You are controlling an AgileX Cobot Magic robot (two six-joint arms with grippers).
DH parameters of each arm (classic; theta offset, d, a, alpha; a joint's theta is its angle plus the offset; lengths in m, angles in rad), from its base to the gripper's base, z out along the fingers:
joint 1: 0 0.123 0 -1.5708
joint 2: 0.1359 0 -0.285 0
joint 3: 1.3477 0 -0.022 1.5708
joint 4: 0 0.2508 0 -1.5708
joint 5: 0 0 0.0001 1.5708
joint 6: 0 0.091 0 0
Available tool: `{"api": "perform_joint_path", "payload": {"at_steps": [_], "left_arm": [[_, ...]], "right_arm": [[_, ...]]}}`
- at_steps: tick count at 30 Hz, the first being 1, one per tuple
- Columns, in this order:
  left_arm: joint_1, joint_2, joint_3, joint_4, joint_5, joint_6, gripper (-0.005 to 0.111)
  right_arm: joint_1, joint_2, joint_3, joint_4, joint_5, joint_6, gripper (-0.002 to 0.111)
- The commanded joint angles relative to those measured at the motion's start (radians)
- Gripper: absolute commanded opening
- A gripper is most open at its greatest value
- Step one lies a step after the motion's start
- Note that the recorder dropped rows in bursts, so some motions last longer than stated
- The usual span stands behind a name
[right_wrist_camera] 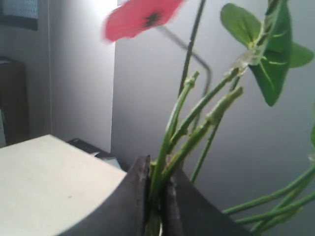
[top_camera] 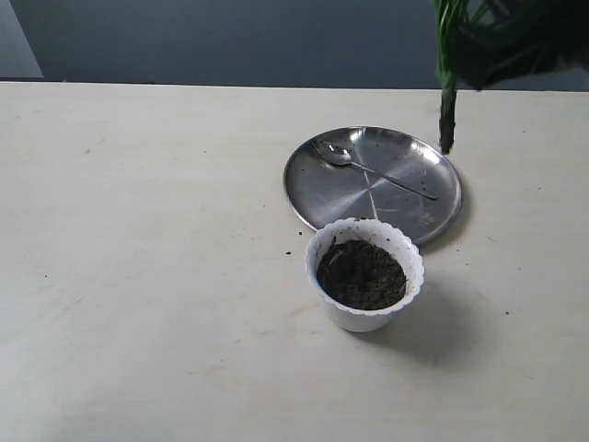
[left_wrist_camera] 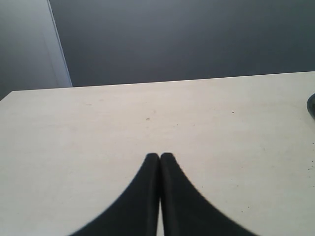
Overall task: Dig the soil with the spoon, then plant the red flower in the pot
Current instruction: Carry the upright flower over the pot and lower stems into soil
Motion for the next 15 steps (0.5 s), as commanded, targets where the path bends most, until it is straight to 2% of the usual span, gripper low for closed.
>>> {"api": "perform_joint_path", "payload": {"at_steps": [1, 9, 15], "left_arm": [[-0.002, -0.002, 0.000, 0.008, 0.000, -0.002, 0.000], [-0.002, -0.002, 0.000, 0.010, 0.000, -0.002, 0.000], [-0.002, -0.002, 0.000, 0.010, 0.000, -0.002, 0.000]], "right_arm": [[-0.013, -0.018, 0.173, -0.054, -0.320, 0.132, -0.001], [-0.013, -0.029, 0.501, -0.054, -0.962, 0.200, -0.001], [-0.013, 0.100, 0.562, -0.240, -1.002, 0.213, -0.001]]}}
